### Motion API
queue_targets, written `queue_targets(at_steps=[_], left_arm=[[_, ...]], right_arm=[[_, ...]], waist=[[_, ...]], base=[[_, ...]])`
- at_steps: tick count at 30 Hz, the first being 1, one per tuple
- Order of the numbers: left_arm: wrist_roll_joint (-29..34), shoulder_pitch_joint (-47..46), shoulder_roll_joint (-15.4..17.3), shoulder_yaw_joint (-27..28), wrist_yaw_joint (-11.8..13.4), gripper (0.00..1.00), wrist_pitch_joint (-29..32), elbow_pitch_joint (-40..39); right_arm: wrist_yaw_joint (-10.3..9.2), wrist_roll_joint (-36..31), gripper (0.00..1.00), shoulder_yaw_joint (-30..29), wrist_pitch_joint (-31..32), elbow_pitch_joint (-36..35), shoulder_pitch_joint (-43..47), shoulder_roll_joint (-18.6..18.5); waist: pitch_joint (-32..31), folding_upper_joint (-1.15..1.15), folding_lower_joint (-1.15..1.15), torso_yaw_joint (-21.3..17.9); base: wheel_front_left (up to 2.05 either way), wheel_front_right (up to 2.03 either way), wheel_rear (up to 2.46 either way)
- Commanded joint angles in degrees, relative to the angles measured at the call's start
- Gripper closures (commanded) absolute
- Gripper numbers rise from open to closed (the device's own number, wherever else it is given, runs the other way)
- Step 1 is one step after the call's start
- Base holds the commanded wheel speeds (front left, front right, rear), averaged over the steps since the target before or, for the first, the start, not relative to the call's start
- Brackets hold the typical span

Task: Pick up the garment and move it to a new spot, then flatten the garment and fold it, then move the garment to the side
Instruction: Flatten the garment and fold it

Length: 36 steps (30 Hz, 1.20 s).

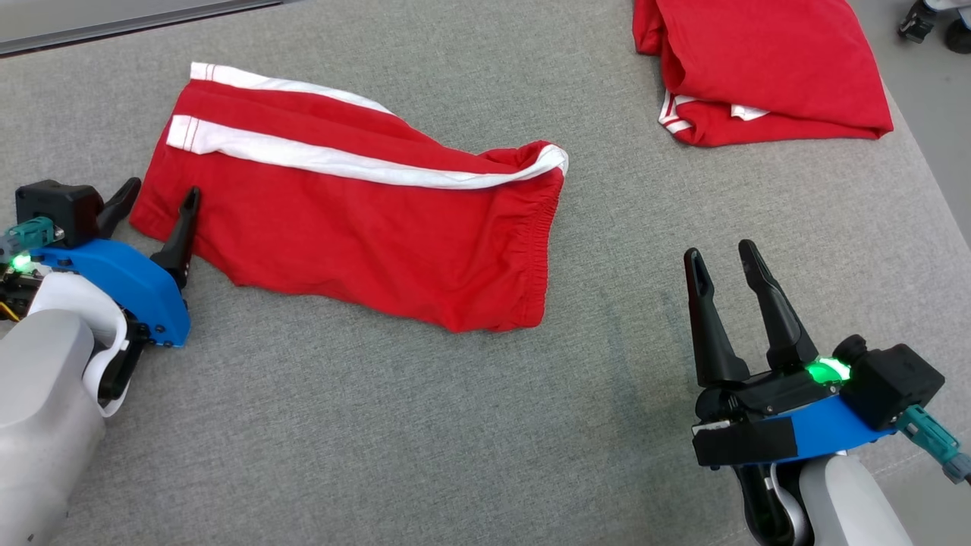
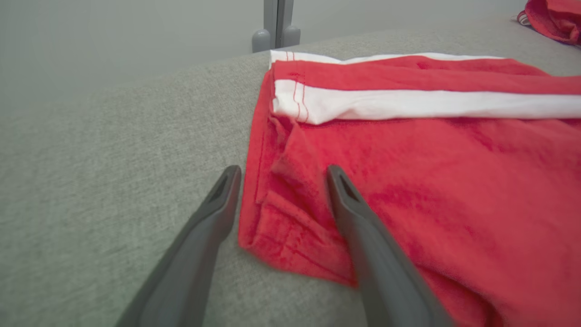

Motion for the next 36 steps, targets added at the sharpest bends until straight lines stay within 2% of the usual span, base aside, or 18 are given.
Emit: queue_targets(at_steps=[1, 5, 6, 7, 8, 14, 20, 26, 32, 36], left_arm=[[-0.17, 0.71, -0.29, -0.71, 0.13, 0.0, 0.79, 0.76], [-0.43, 0.83, -1.09, -2.17, 0.13, 0.02, 2.63, 0.8], [-0.43, 0.65, -1.08, -2.46, 0.12, 0.53, 2.6, 0.59], [-0.27, 0.46, -1.06, -2.71, 0.12, 0.7, 2.26, 0.5], [-0.21, 0.32, -1.07, -2.89, 0.12, 1.0, 1.97, 0.46], [-0.27, -0.27, -1.95, -3.36, 0.13, 1.0, -0.31, -0.12], [-0.86, 0.58, -3.9, -2.86, 0.29, 1.0, -2.69, -2.4], [-1.52, 5.07, -5.45, -2.06, 2.46, 1.0, -4.24, -7.09], [-3.23, 12.41, -5.84, -0.23, 5.52, 1.0, -4.83, -13.61], [-4.25, 17.22, -6.03, -0.1, 6.69, 1.0, -4.94, -17.03]], right_arm=[[0.01, -0.3, 0.0, -0.23, -0.15, -0.2, 0.53, -0.2], [0.01, -0.26, 0.0, 0.08, -0.15, -0.08, 0.09, -0.2], [0.01, -0.26, 0.0, 0.09, -0.15, -0.14, 0.05, -0.2], [0.01, -0.22, 0.0, 0.1, -0.15, -0.25, 0.04, -0.19], [0.01, -0.2, 0.0, 0.1, -0.15, -0.32, 0.1, -0.19], [0.01, -0.26, 0.0, 0.07, -0.15, -0.31, 0.84, -0.19], [0.01, -0.88, 0.0, -0.86, -0.15, 0.57, 2.26, -0.2], [0.01, -2.05, 0.0, -3.01, -0.15, 1.81, 4.3, -0.21], [0.01, -3.07, 0.0, -5.48, -0.15, 2.59, 6.87, -0.19], [0.01, -3.45, 0.0, -6.76, -0.15, 2.72, 8.49, -0.22]], waist=[[0.02, 0.0, 0.0, 0.16], [0.08, 0.0, 0.0, 0.12], [0.07, 0.0, 0.0, 0.16], [0.04, 0.0, 0.0, 0.2], [-0.01, 0.0, 0.0, 0.24], [-0.99, 0.0, 0.0, 1.28], [-3.45, 0.0, 0.0, 4.09], [-7.12, 0.0, 0.0, 7.95], [-10.21, 0.0, 0.0, 12.16], [-11.06, 0.0, 0.0, 14.35]], base=[[0.0, 0.0, 0.0], [0.0, 0.0, 0.0], [0.0, 0.0, 0.0], [0.0, 0.0, 0.0], [0.0, 0.0, 0.0], [0.0, 0.0, 0.0], [0.0, 0.0, 0.0], [0.0, 0.0, 0.0], [0.0, 0.0, 0.0], [0.0, 0.0, 0.0]])
